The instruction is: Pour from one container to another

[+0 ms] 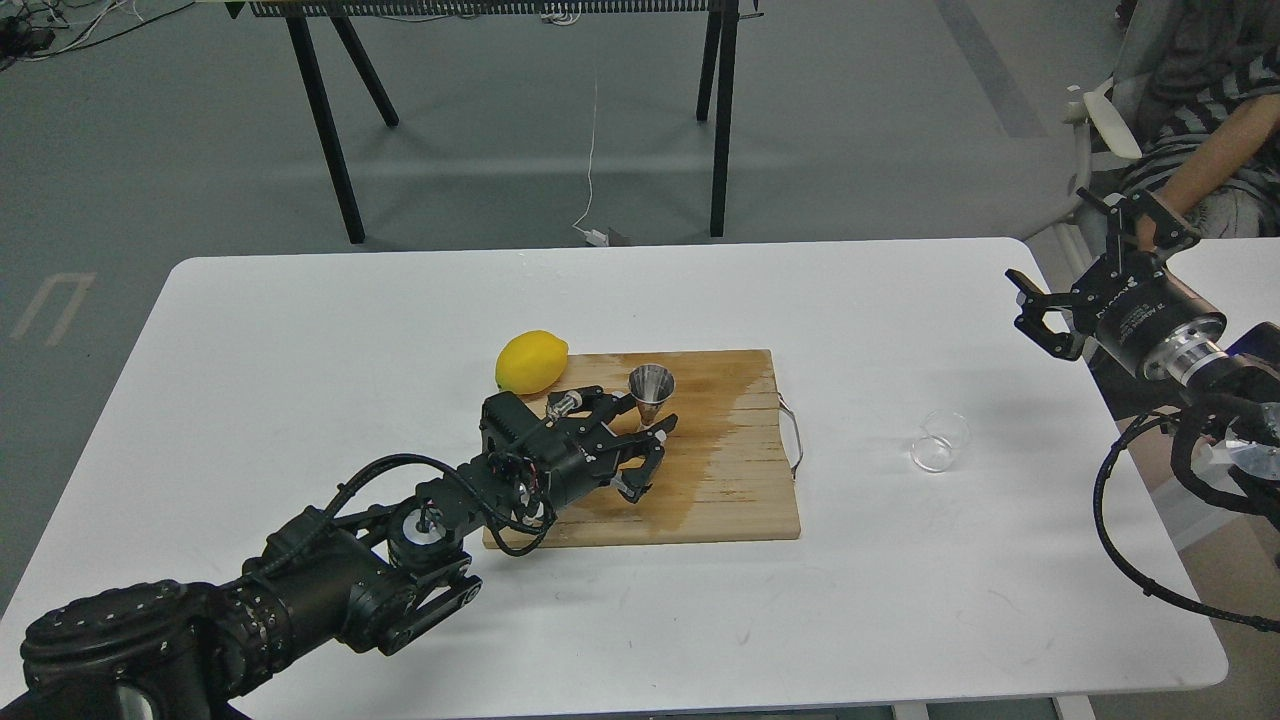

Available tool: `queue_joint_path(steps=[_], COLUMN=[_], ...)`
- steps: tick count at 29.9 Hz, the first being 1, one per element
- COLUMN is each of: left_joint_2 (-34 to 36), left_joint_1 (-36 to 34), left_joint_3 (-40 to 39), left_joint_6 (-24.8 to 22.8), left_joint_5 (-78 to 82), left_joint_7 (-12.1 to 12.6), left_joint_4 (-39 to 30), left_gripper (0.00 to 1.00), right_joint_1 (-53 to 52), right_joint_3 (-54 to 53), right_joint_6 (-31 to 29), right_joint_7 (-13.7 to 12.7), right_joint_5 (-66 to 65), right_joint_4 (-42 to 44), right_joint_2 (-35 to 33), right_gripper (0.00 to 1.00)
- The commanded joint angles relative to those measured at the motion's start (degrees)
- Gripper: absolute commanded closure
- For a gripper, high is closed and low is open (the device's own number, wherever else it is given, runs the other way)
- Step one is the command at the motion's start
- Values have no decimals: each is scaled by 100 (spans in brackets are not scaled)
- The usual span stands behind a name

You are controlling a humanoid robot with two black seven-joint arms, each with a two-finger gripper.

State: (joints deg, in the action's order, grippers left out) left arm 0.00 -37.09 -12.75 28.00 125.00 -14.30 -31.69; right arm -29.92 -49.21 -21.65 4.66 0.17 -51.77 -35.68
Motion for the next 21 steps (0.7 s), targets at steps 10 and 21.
queue_joint_path(steps=[10,21], left_joint_2=[0,386], left_joint_1=[9,27], left_joint_3=[0,-35], left_joint_6=[0,0], left_joint_5=[0,0], left_joint_7=[-64,-64], left_joint_4=[-92,-390], left_gripper=[2,2], right_joint_1=[-5,-5], right_joint_3=[8,8], right_joint_6=[3,-6], right_joint_7=[0,0], right_joint_5=[0,0], right_joint_4=[0,0], right_joint_2=[9,9], right_gripper=[1,1])
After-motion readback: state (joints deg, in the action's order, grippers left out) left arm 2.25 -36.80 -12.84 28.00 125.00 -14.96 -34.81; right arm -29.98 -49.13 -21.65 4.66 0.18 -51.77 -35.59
